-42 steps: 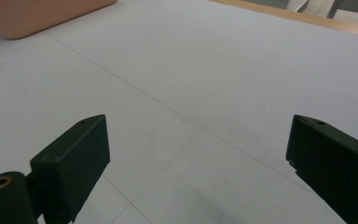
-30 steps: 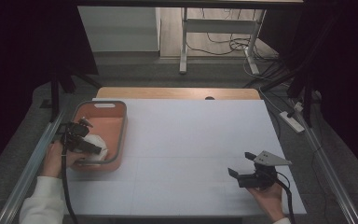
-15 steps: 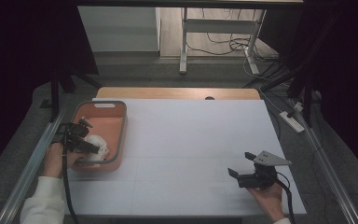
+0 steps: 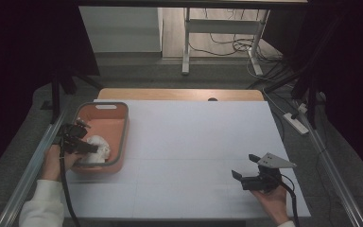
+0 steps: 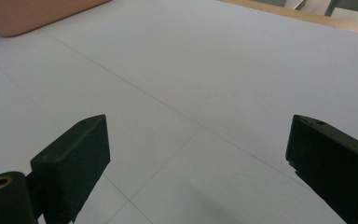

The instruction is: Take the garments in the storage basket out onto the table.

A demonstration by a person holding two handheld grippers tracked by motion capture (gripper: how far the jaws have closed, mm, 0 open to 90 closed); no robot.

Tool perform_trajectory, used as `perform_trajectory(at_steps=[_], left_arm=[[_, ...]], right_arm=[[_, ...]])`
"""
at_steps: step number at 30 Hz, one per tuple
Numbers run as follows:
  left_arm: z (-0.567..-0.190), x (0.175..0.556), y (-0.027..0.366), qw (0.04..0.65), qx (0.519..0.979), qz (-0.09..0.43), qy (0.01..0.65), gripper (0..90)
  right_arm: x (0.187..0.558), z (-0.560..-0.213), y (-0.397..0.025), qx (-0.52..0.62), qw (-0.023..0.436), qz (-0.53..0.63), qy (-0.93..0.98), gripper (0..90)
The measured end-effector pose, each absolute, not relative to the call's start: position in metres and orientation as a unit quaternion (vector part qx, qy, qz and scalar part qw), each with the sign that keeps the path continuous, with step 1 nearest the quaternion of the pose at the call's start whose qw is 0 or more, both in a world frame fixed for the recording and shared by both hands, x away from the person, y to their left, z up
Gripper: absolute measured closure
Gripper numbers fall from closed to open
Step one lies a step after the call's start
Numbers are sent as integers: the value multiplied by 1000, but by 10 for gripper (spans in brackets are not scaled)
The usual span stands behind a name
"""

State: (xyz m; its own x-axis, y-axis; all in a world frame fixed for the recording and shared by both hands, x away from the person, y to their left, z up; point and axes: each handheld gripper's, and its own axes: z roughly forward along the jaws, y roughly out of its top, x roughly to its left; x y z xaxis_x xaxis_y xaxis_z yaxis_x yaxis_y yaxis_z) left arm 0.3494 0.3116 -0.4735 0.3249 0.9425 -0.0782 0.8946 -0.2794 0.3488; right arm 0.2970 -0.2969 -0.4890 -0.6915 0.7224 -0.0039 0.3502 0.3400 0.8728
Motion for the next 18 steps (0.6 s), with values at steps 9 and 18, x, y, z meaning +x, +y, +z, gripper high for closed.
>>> perform_trajectory(at_steps=[9, 18], left_arm=[[-472, 348, 312, 171, 798, 79, 573, 648], [-468, 343, 318, 194, 792, 93, 571, 662]], right_arm=[[297, -489, -297, 338, 200, 466, 793, 63], [297, -489, -297, 338, 200, 466, 793, 63]])
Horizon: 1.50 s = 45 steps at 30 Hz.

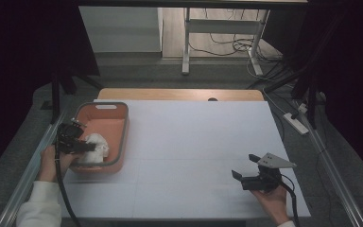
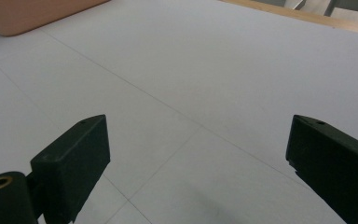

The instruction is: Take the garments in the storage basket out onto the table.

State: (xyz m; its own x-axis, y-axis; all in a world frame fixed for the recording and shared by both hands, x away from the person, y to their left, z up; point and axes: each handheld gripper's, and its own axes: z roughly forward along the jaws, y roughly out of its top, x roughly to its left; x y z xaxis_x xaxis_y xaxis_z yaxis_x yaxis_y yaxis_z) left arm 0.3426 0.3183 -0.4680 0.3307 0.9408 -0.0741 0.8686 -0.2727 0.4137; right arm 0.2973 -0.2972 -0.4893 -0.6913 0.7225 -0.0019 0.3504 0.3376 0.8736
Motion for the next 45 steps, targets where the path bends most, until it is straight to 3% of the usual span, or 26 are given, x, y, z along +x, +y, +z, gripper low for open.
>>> perform_trajectory(at_steps=[23, 26, 28, 41, 43, 44, 45], left_arm=[[-455, 332, 328, 267, 767, 130, 569, 676], [-453, 330, 330, 282, 759, 141, 570, 712], [-451, 328, 332, 297, 749, 146, 574, 794], [-459, 332, 327, 268, 761, 140, 574, 814], [-462, 335, 321, 246, 771, 132, 572, 643], [-463, 337, 318, 234, 778, 132, 569, 643], [-464, 338, 314, 224, 779, 141, 569, 531]], right_arm=[[298, -490, -298, 341, 199, 468, 791, 63], [298, -490, -298, 342, 198, 467, 791, 63], [298, -490, -298, 342, 198, 467, 791, 63], [298, -490, -298, 341, 198, 466, 792, 63], [298, -490, -298, 341, 198, 465, 792, 63], [298, -490, -297, 341, 199, 466, 792, 63], [298, -490, -297, 341, 199, 466, 792, 63]])
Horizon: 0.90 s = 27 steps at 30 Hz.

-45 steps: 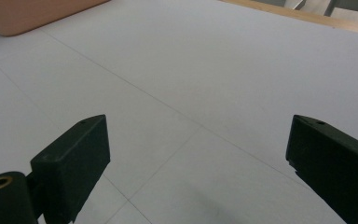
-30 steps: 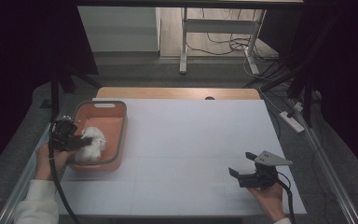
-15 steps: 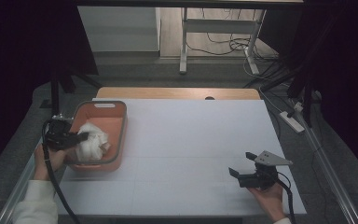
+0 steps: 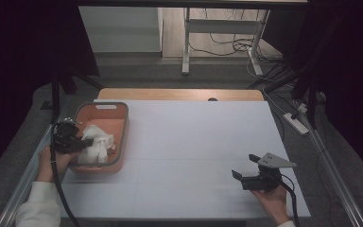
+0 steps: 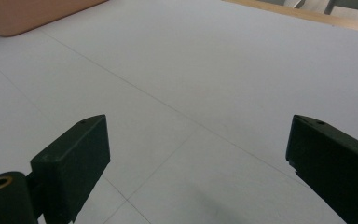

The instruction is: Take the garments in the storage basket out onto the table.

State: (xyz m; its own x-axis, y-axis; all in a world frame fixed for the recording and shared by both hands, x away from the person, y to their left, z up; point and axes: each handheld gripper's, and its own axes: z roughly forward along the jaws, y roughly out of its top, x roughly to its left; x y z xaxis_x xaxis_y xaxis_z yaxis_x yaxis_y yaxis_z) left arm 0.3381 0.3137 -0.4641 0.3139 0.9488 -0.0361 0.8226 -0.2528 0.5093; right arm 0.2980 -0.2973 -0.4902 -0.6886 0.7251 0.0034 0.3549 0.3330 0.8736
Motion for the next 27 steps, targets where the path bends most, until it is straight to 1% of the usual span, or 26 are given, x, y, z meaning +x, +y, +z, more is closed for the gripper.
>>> perform_trajectory(at_steps=[1, 2, 3, 4, 6, 10, 15, 18, 20, 21, 22, 25, 27], left_arm=[[-465, 339, 311, 217, 778, 145, 571, 410], [-465, 341, 309, 208, 781, 147, 571, 313], [-465, 342, 307, 201, 782, 152, 570, 258], [-464, 343, 306, 196, 784, 152, 569, 226], [-465, 345, 304, 194, 793, 133, 563, 165], [-470, 351, 301, 182, 801, 100, 561, 91], [-475, 359, 293, 135, 820, 75, 551, 75], [-479, 363, 292, 129, 819, 63, 556, 85], [-482, 365, 293, 124, 815, 57, 563, 127], [-483, 365, 293, 120, 815, 58, 565, 165], [-483, 365, 293, 120, 814, 58, 566, 223], [-484, 366, 293, 112, 813, 58, 569, 435], [-482, 365, 295, 118, 808, 66, 573, 572]], right_arm=[[298, -490, -297, 340, 199, 466, 792, 63], [298, -490, -297, 341, 199, 465, 792, 63], [298, -490, -298, 341, 199, 466, 792, 63], [298, -490, -298, 342, 199, 466, 791, 63], [298, -490, -298, 343, 199, 466, 791, 63], [298, -490, -298, 342, 199, 465, 792, 63], [298, -489, -298, 342, 200, 464, 792, 63], [298, -489, -299, 343, 201, 466, 790, 63], [298, -489, -299, 344, 201, 466, 790, 63], [298, -489, -299, 344, 201, 466, 790, 63], [298, -489, -299, 343, 201, 465, 791, 63], [298, -489, -299, 343, 202, 464, 791, 63], [298, -489, -299, 343, 201, 465, 791, 63]])
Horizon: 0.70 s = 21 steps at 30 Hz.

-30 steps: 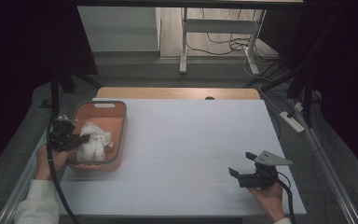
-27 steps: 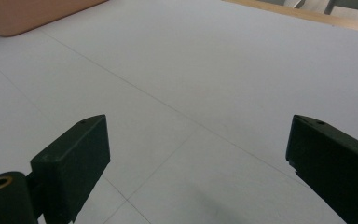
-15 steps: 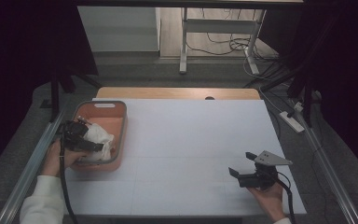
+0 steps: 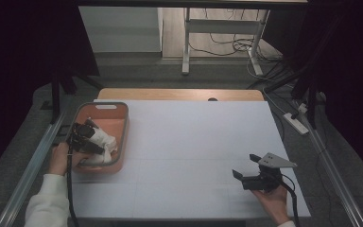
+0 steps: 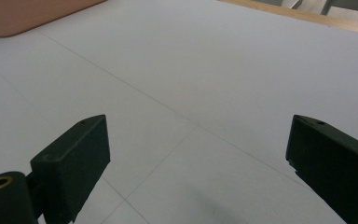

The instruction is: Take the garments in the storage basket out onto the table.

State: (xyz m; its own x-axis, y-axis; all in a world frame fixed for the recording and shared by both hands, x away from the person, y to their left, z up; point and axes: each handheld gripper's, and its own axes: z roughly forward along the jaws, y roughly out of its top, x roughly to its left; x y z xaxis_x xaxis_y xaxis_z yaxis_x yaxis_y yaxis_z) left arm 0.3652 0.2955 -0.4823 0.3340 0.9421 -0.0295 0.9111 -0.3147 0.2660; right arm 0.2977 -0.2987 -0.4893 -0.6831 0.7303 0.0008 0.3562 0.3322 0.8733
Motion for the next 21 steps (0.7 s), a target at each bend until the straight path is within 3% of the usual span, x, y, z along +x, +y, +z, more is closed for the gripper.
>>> perform_trajectory(at_steps=[2, 6, 21], left_arm=[[-481, 365, 298, 127, 806, 66, 575, 680], [-481, 363, 301, 137, 807, 62, 571, 746], [-466, 346, 323, 233, 774, 93, 582, 783]], right_arm=[[297, -489, -299, 344, 202, 463, 791, 63], [298, -489, -299, 344, 202, 464, 791, 63], [297, -489, -299, 345, 202, 464, 791, 64]])
